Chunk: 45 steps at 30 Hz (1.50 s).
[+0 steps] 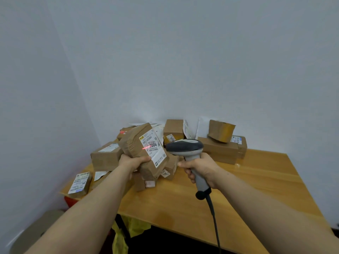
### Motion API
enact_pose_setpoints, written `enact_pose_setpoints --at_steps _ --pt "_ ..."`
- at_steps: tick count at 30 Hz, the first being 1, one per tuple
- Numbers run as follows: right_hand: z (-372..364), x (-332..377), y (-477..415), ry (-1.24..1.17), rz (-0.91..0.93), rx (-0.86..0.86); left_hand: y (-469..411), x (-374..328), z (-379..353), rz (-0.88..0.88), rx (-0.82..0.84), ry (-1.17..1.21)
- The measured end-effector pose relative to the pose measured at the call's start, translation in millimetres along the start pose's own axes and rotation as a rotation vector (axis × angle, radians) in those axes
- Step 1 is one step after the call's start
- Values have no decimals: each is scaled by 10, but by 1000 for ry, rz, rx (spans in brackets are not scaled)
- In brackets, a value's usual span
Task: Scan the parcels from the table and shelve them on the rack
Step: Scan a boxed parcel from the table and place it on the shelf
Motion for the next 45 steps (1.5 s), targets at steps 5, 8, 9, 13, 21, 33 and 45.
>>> enact_pose_setpoints --at_steps 5,8,9,13,21,33,45 --pt "-189 50 -22 2 7 24 -41 5 205 -1 -18 34" --pt "-282 104 -36 0 19 24 -73 45 318 17 -28 49" --pt "-309 117 -41 -8 18 21 -89 57 355 19 -28 53" --pt "-406 131 -68 -20 -9 10 -153 108 503 22 -29 42" --pt "-581 107 -121 -54 -27 -48 -229 159 686 24 32 102" --pt "-1188 -15 200 -172 53 -149 743 487 1317 43 228 322" --pt "-2785 -515 1939 -113 121 194 3311 1539 2577 -37 -173 553"
Point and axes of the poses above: each hand's wrist, its own y-axis away from the middle knuckle, its own z-axis out of the back of the hand, x = y × z, the point moved 6 cm from there along -y, towards the middle knuckle, and after that the axes turned 2 degrees about x, right-handed, at the moved point
